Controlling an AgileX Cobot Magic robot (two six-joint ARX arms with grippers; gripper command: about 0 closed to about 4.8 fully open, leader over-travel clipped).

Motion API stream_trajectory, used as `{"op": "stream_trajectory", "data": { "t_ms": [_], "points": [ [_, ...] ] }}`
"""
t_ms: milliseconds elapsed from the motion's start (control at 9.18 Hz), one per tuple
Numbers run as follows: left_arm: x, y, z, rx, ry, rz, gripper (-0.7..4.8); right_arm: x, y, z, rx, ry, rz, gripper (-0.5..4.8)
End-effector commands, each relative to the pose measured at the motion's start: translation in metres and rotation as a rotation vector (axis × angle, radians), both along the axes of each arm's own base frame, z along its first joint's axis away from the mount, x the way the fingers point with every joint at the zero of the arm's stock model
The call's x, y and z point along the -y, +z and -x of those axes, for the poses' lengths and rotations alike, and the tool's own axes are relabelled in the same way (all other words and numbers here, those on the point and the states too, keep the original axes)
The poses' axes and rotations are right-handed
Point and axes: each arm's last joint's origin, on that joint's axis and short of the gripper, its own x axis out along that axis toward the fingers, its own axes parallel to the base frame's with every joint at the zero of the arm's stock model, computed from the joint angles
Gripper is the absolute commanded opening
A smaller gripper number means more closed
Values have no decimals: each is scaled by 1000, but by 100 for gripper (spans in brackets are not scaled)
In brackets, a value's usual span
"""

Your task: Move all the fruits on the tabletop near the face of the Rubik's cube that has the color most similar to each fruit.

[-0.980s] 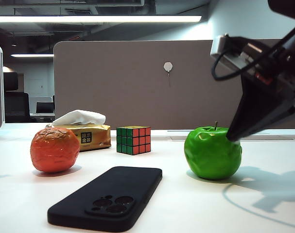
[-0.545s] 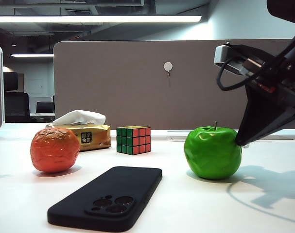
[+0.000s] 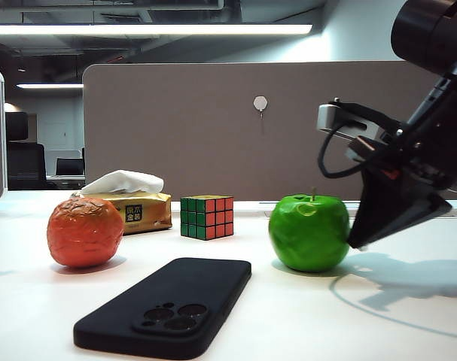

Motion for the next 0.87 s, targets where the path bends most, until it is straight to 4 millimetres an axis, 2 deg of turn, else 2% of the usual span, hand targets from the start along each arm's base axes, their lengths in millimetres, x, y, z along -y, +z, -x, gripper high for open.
{"op": "stream_trajectory", "data": {
  "t_ms": [109,327,872],
  "points": [
    [0,1,0,8,-2,0,-5,-3,6,-9,114,-26,-15,-1],
    [0,1,0,7,-2,1,-5,-7,-3,-17,113,-18,-27,-1],
    [0,1,0,6,-3,1,-5,-12,0,-22,153,26,-99,-1]
  ]
}}
